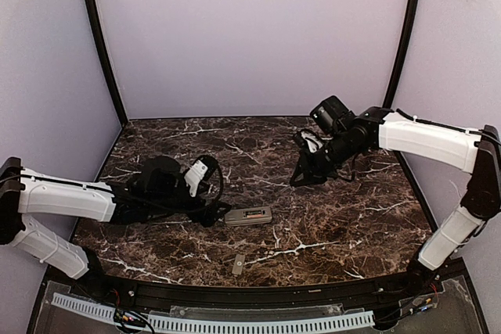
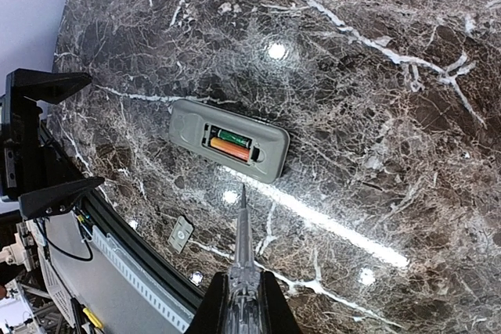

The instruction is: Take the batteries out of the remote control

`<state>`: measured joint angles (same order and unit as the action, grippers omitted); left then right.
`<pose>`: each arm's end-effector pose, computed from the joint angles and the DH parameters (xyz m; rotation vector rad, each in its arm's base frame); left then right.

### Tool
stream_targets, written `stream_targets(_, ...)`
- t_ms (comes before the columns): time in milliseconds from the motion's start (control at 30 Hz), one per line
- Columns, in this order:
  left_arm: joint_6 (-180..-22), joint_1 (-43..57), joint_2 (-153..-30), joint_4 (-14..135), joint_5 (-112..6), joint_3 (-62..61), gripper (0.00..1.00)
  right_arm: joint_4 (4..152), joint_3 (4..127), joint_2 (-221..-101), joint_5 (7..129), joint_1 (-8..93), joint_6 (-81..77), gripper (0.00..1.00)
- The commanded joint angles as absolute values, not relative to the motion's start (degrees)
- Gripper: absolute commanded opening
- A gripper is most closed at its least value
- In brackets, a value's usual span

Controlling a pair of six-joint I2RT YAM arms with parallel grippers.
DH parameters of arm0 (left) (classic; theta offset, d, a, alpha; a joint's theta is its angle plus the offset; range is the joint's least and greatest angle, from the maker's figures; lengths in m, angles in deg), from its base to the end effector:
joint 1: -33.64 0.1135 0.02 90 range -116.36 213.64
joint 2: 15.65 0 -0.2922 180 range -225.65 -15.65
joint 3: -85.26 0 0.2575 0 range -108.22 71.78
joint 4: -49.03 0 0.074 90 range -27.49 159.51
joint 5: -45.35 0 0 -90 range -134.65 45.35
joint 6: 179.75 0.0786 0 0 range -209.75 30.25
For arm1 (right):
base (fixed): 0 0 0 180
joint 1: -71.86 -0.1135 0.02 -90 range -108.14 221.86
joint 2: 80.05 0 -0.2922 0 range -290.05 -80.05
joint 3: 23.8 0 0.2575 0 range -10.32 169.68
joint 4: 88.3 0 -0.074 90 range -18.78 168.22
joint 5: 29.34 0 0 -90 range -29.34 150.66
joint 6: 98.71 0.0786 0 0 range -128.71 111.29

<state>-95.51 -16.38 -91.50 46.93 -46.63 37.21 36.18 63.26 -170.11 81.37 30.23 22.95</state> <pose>0.1995 -0.2422 0.2106 0.8047 1.9188 -0.6435 0.2465 0.2563 0.2664 -0.3844 2.7584 0.8756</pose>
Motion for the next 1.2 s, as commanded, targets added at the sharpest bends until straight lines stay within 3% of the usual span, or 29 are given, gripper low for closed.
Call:
stream_targets(0, -84.9, -16.2, -94.3, 48.2, -50.3, 38.2, 0.99, 35.5, 64.9, -171.0, 79.9, 29.6, 21.2, 0.00)
stream_targets(400, -73.5, -10.3, -107.2, 41.1, -70.3, 33.8, 0.98, 35.0, 61.3, -167.6, 79.9, 29.6, 19.6, 0.00)
stream_targets(700, -66.1, -9.6, -115.5, 51.5, -70.7, 24.1, 0.90, 35.0, 58.4, -164.5, 79.4, 29.7, 19.7, 0.00)
stream_targets(1167, -61.7, -9.6, -119.3, 58.9, -68.8, 19.9, 0.78, 35.7, 58.0, -165.4, 79.6, 29.7, 18.7, 0.00)
